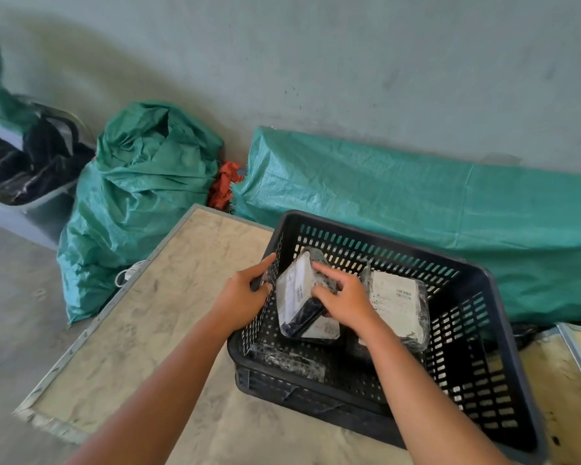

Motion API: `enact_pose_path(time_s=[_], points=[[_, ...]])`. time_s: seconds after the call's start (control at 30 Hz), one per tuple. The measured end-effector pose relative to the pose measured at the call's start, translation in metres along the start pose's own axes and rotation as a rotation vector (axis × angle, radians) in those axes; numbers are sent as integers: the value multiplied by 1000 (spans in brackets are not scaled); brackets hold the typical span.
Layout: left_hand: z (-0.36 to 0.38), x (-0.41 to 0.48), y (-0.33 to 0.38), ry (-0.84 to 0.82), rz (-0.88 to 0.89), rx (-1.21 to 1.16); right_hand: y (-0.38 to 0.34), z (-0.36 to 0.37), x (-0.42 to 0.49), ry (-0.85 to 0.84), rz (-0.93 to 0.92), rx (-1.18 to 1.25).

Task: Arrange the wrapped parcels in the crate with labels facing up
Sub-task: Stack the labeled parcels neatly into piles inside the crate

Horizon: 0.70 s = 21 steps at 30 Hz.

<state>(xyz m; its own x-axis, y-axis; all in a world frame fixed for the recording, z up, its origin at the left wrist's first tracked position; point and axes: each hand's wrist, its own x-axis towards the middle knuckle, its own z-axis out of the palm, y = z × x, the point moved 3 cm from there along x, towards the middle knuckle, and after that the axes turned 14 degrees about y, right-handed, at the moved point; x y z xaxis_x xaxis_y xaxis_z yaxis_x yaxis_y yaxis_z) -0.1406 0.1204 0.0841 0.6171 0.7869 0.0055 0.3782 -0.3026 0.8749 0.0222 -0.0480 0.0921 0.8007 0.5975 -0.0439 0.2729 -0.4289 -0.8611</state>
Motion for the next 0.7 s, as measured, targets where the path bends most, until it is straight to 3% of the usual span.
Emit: enact_pose_path(time_s=[0.17, 0.27, 0.43, 0.57, 0.7], points=[[-4, -4, 22, -84, 113, 271, -46, -63, -15, -33, -125, -39], [-8, -9, 59, -87, 214, 107, -70, -97, -27, -79, -143, 26], [-9, -14, 107, -320, 302, -320, -93, -138, -36, -121, -158, 271], [-5, -19, 117, -406, 337, -262, -94, -154, -35, -121, -99, 397], [4, -23, 115, -403, 367, -184, -87, -155, -29, 8, -123, 371]])
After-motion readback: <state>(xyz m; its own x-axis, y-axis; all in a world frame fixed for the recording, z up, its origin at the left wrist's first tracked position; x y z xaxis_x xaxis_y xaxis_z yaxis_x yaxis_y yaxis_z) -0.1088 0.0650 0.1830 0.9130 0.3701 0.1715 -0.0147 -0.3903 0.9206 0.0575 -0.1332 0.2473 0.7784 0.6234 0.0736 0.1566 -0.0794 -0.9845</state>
